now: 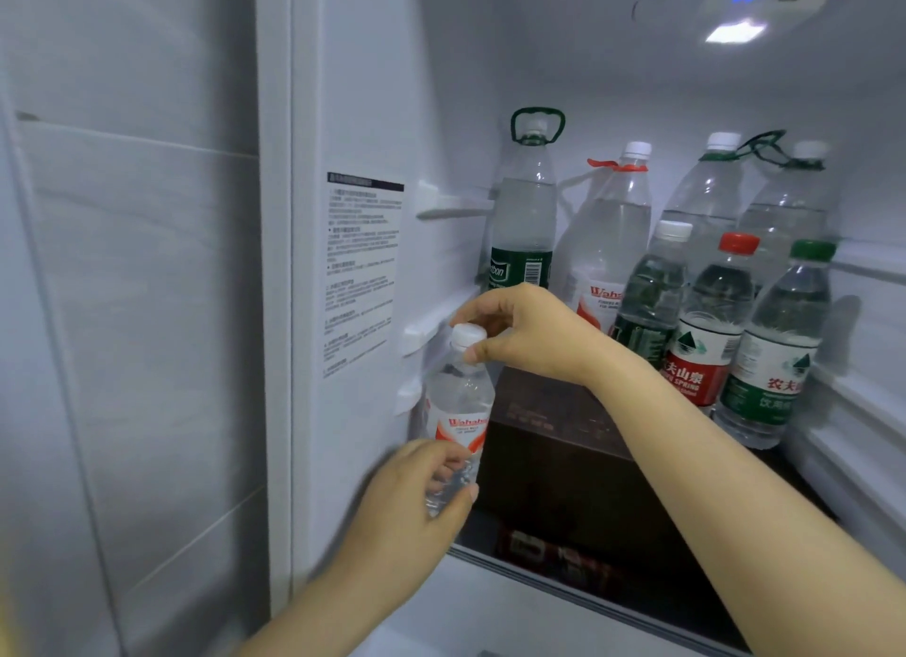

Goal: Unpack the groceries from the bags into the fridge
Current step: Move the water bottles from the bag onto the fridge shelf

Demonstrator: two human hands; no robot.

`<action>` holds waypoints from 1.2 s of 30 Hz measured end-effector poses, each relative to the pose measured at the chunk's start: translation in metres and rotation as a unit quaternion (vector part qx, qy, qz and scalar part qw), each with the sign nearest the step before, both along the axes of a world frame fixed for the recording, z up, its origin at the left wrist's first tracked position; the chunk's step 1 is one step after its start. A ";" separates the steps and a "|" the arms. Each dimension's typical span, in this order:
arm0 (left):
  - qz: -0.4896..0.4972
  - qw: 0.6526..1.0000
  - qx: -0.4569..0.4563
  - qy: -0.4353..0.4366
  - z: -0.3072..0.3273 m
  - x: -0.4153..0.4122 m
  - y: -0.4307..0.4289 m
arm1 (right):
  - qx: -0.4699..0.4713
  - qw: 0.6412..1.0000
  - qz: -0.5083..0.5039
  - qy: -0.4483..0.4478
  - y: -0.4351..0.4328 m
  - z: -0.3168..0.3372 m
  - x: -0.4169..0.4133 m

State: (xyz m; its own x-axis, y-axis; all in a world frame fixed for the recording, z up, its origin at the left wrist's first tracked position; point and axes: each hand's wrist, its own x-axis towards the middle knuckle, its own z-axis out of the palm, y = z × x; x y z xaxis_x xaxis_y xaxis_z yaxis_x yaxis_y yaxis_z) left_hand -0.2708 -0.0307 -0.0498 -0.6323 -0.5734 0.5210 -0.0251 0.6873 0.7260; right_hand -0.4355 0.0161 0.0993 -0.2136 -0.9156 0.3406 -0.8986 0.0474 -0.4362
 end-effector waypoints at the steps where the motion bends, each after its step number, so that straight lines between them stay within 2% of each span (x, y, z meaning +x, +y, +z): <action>1: 0.005 1.000 0.001 -0.003 -0.002 -0.001 -0.001 | -0.006 1.000 -0.004 0.008 0.000 -0.001 0.000; 10: 0.039 0.999 0.015 -0.012 -0.004 -0.022 -0.003 | -0.065 0.996 -0.041 0.045 -0.014 -0.016 -0.006; 14: 0.040 0.998 0.049 -0.008 -0.002 -0.031 -0.004 | -0.074 0.994 -0.043 0.063 -0.017 -0.018 -0.010; 20: 0.038 0.997 0.068 0.003 -0.001 -0.041 -0.011 | -0.082 0.993 -0.050 0.067 -0.024 -0.019 -0.019; 24: 0.015 0.997 0.079 -0.009 -0.001 -0.054 -0.016 | -0.087 0.991 -0.045 0.089 -0.026 -0.019 -0.024; 29: 0.024 0.992 0.115 -0.045 0.010 -0.077 -0.025 | -0.081 0.992 -0.064 0.078 -0.039 -0.019 -0.046; 36: 0.039 0.988 0.144 -0.046 0.018 -0.107 -0.041 | -0.070 0.991 -0.081 0.083 -0.056 -0.018 -0.071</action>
State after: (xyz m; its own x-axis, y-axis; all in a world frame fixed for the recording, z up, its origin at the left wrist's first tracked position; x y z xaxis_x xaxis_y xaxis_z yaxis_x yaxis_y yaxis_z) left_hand -0.3775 -0.0721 -0.0321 -0.6180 -0.7378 0.2716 -0.1449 0.4464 0.8830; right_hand -0.5063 -0.0399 0.0816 -0.2846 -0.8151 0.5045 -0.9442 0.1473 -0.2946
